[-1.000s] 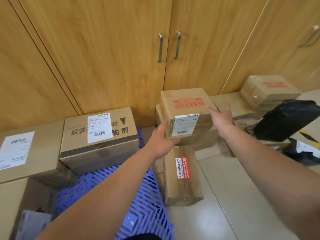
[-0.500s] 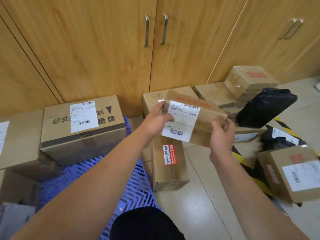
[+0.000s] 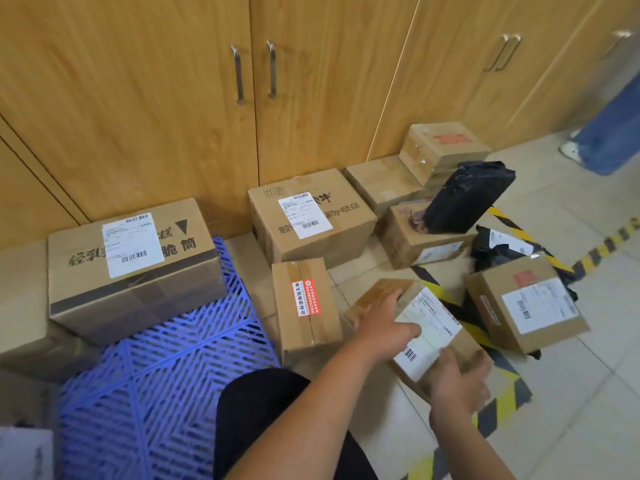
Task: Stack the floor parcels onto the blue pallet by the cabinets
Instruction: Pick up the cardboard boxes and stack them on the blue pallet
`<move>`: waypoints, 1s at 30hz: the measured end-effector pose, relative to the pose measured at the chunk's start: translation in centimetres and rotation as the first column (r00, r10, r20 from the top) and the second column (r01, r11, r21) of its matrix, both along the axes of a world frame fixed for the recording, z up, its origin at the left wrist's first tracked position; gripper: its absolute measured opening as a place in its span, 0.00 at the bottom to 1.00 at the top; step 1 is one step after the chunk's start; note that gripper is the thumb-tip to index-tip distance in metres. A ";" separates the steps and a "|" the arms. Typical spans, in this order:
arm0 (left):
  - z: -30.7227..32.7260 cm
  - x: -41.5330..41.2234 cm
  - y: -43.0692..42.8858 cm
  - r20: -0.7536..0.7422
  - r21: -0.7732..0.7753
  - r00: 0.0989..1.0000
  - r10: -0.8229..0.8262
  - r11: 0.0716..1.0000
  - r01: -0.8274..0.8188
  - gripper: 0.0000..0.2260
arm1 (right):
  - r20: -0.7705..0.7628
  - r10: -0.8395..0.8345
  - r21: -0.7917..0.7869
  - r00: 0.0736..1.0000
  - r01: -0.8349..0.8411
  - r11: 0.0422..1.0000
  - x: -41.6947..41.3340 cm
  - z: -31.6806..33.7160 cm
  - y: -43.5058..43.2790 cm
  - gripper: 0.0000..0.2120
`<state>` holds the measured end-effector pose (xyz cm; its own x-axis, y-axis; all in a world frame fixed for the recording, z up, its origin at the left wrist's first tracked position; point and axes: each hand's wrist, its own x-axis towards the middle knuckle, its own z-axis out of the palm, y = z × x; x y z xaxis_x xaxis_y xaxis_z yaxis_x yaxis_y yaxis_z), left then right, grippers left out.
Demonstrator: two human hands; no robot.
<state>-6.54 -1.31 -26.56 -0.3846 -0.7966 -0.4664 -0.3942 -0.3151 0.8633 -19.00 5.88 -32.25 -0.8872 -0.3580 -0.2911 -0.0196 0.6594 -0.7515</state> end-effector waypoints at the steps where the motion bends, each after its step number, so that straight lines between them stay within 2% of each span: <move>1: -1.7 -0.4 0.1 0.013 0.019 1.000 -0.013 1.000 0.013 0.42 | 0.003 -0.001 0.033 1.000 0.001 0.999 -0.3 -0.5 0.4 0.32; 2: -3.6 -0.5 0.2 0.024 0.058 0.999 -0.034 0.998 0.032 0.41 | 0.008 -0.001 0.075 1.000 0.000 0.997 -0.6 -1.0 0.7 0.32; 4: -3.3 1.0 1.7 0.036 0.144 0.995 -0.091 0.986 0.085 0.40 | 0.030 0.028 0.179 0.999 -0.033 0.983 -1.2 -1.9 1.1 0.31; 7: -1.2 3.7 3.2 0.040 0.253 0.992 -0.122 0.961 0.108 0.31 | 0.138 0.219 0.283 0.966 -0.250 0.926 -2.1 -3.8 1.2 0.33; 9: -0.3 5.4 2.1 0.070 0.220 0.993 -0.099 0.972 0.081 0.28 | 0.233 0.318 0.342 0.919 -0.383 0.858 -2.6 -4.4 0.4 0.34; 10: 0.4 6.5 1.2 0.079 0.174 0.994 -0.072 0.983 0.058 0.26 | 0.247 0.321 0.375 0.914 -0.395 0.839 -3.0 -4.5 -0.6 0.34; 11: 1.1 7.7 0.2 0.080 0.135 0.996 -0.037 0.991 0.026 0.24 | 0.237 0.327 0.408 0.915 -0.400 0.821 -3.0 -4.0 -1.9 0.32; 14: 2.4 12.0 -2.3 0.070 0.032 0.980 0.188 0.981 -0.191 0.18 | 0.072 0.448 0.460 0.891 -0.428 0.778 -2.3 -1.8 -6.8 0.33; 17: 2.0 15.5 -3.1 0.058 -0.014 0.906 0.420 0.908 -0.420 0.15 | 0.019 0.593 0.395 0.805 -0.551 0.735 -0.1 -1.0 -11.8 0.32; 19: 0.7 16.2 -2.7 0.067 0.010 0.876 0.477 0.878 -0.479 0.16 | -0.004 0.661 0.358 0.750 -0.616 0.702 1.8 -1.0 -15.1 0.33; 22: -2.4 16.1 -2.8 0.065 0.067 0.836 0.544 0.834 -0.548 0.21 | -0.030 0.774 0.279 0.633 -0.738 0.614 5.1 -0.2 -19.3 0.34; 24: -4.2 15.8 -3.2 0.071 0.070 0.825 0.560 0.823 -0.564 0.26 | -0.058 0.845 0.283 0.532 -0.803 0.525 7.1 0.2 -21.5 0.33; 27: -6.8 15.4 -4.3 0.039 0.163 0.826 0.563 0.812 -0.561 0.35 | -0.048 0.940 0.322 0.338 -0.885 0.335 10.0 -0.1 -23.2 0.35; 30: -13.4 14.4 -6.2 0.068 0.244 0.881 0.469 0.848 -0.470 0.38 | 0.008 0.996 0.405 0.090 -0.911 0.079 12.3 -1.1 -23.1 0.43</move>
